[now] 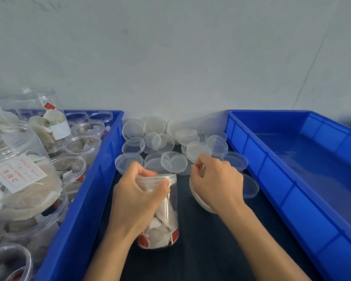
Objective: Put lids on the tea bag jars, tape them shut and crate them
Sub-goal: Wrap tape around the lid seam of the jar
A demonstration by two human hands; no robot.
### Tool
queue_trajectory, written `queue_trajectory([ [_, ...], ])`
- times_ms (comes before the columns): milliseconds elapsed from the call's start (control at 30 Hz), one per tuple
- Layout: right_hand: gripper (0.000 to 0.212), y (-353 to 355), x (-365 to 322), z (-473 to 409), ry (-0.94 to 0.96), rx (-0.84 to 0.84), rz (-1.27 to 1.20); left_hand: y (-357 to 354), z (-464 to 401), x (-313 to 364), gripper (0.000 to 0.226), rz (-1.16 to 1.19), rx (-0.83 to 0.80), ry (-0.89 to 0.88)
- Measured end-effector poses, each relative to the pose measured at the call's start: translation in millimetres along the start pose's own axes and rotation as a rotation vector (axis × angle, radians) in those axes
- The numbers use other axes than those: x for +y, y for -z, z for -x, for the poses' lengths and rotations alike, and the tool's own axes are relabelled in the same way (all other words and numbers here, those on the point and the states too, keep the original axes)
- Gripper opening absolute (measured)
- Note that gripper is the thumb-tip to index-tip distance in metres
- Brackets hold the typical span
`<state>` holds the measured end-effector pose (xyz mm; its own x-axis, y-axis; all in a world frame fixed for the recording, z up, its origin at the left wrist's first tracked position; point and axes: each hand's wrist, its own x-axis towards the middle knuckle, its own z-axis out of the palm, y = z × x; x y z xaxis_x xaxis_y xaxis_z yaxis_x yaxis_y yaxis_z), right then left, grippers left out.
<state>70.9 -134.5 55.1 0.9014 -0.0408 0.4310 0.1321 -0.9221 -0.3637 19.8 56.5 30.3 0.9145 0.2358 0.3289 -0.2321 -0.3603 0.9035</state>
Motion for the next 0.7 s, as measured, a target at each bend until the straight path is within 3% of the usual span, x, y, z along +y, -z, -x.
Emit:
queue_trajectory([
  [133,0.018,-8,-13,10,0.090,0.040,-0.061,0,-1,-3,0.034,0.054,-0.017,0.011],
  [267,0.014,-4,-22,11,0.099,0.060,-0.203,-2,-7,-3,0.050,0.040,0.014,0.006],
  [533,0.014,-8,-18,13,-0.098,-0.182,-0.381,-9,-21,-3,0.051,0.015,0.045,-0.046],
  [700,0.020,-1,-18,2,-0.219,-0.393,-0.670,-10,-22,-6,0.048,0.057,0.081,-0.061],
])
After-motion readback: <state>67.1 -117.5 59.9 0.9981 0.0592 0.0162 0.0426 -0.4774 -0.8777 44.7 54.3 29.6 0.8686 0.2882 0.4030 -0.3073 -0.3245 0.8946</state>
